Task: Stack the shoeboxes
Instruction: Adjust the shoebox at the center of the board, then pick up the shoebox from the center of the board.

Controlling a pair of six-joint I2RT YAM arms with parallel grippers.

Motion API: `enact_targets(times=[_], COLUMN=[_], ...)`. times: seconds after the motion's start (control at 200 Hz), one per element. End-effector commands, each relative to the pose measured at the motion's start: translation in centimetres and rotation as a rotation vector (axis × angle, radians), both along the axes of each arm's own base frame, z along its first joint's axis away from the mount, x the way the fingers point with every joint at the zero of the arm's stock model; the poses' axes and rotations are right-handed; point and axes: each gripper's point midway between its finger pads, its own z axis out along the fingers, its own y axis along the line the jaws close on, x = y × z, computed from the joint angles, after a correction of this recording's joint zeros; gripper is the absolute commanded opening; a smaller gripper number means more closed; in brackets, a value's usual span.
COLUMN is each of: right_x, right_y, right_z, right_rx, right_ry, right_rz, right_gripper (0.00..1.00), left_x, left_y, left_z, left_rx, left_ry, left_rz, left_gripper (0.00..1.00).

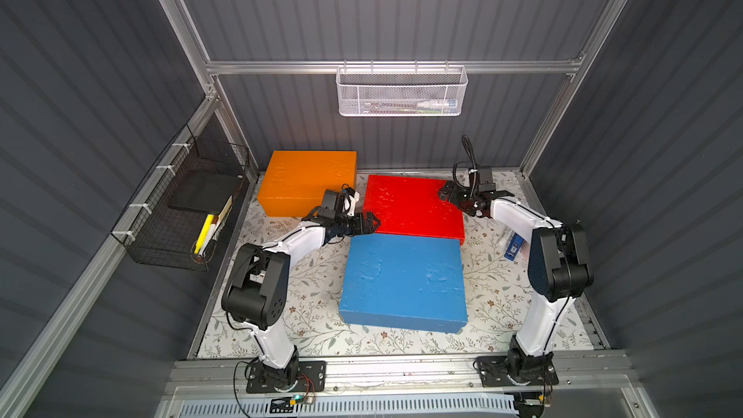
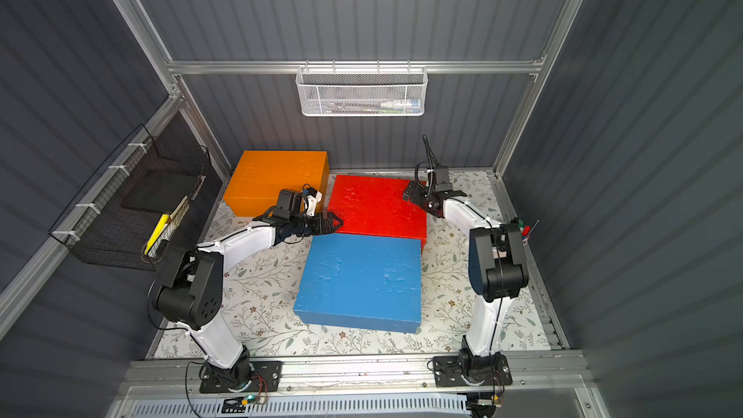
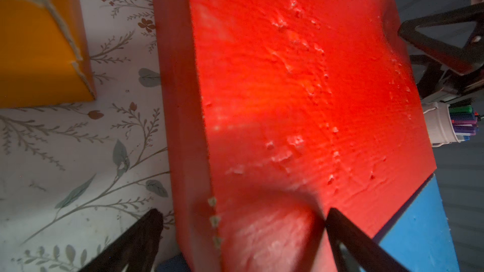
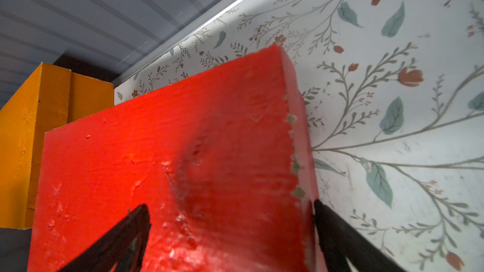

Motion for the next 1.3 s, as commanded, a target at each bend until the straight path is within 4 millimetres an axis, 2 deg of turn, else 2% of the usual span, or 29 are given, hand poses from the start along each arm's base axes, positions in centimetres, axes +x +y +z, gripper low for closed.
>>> enact_targets(times=[0.0,0.19,0.29,0.49,0.675,0.845,0.89,0.911,0.981,1.031,1.091,1.296], right_x=[0.7,0.3,-0.5,-3.4,-8.0,-12.7,-14.0,-14.9,-16.9,-18.4,-20.3,-25.4], right_y=[-1.4,-3.1,-3.5,-4.3,-4.6,-3.9,-3.3,-3.1,-2.0,-1.4,-0.8,1.5], right_z=[2.6,4.3,5.0,7.3,9.4,10.6,10.2,11.0,11.2,10.9,11.0,9.8], right_rx=[-0.019,-0.023,-0.025,-0.033,-0.032,-0.038,-0.045,-0.044,-0.051,-0.053,-0.050,-0.002], right_ry=[-0.045,-0.064,-0.072,-0.100,-0.129,-0.158,-0.154,-0.179,-0.197,-0.197,-0.207,-0.225], right_rz=[-0.041,-0.080,-0.089,-0.104,-0.100,-0.082,-0.064,-0.053,-0.012,0.012,0.034,0.131], right_gripper=[0.98,0.99,0.99,0.99,0.99,0.99,0.99,0.99,0.99,0.99,0.99,0.99], left_x=[-0.5,-0.1,-0.3,-2.5,-5.5,-8.0,-8.8,-9.3,-10.6,-12.3,-12.8,-17.0], left_y=[0.5,1.1,1.3,2.1,3.6,5.3,6.4,6.9,7.3,8.0,8.4,9.8], left_z=[-0.1,0.3,1.5,3.9,5.1,4.3,3.6,3.2,3.2,3.0,3.5,0.7], left_rx=[0.049,0.089,0.082,0.064,0.035,0.017,0.039,0.051,0.049,0.079,0.079,0.088], left_ry=[0.006,0.003,-0.019,-0.042,-0.001,0.105,0.144,0.168,0.212,0.260,0.236,0.336], left_rz=[-0.003,0.021,0.025,0.032,0.104,0.224,0.282,0.307,0.330,0.335,0.338,0.364], left_gripper=[0.99,0.99,0.99,0.99,0.99,0.99,0.99,0.99,0.99,0.99,0.99,0.99])
